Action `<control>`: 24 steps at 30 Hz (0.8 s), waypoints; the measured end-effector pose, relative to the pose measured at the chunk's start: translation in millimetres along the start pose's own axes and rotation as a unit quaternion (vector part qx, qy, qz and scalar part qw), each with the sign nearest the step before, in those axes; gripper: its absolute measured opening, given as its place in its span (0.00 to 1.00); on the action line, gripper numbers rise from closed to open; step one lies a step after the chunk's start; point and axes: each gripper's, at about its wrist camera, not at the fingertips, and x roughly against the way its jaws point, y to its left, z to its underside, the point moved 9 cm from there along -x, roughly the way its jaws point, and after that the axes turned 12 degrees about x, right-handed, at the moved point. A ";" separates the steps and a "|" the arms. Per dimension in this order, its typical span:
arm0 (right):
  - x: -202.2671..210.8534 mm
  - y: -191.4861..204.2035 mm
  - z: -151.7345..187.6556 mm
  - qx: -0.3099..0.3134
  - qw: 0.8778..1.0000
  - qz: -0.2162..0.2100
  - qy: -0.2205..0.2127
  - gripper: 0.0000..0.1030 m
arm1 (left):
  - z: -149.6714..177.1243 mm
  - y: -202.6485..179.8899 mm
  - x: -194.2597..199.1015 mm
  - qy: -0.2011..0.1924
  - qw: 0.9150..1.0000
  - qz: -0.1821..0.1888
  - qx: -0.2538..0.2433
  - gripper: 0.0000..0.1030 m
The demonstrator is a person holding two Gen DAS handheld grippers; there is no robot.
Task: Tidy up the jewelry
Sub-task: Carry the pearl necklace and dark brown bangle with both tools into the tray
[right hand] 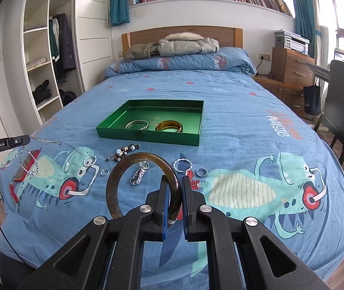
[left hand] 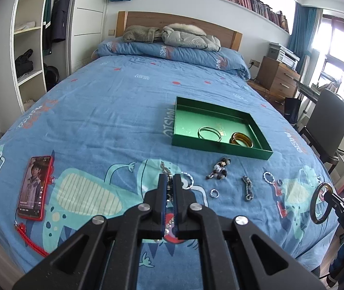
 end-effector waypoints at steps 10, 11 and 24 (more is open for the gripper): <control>-16.1 0.0 -30.3 0.011 1.000 -0.007 -0.014 0.09 | -40.2 -32.5 -6.6 -0.022 0.999 0.019 -0.025 0.03; -18.9 0.3 -34.6 0.013 1.000 -0.008 -0.016 0.09 | -46.0 -37.2 -9.5 -0.024 0.999 0.021 -0.028 0.04; -103.6 -17.3 -115.0 0.021 0.999 -0.014 -0.034 0.09 | -119.3 -108.1 -87.4 -0.038 0.995 0.059 -0.069 0.04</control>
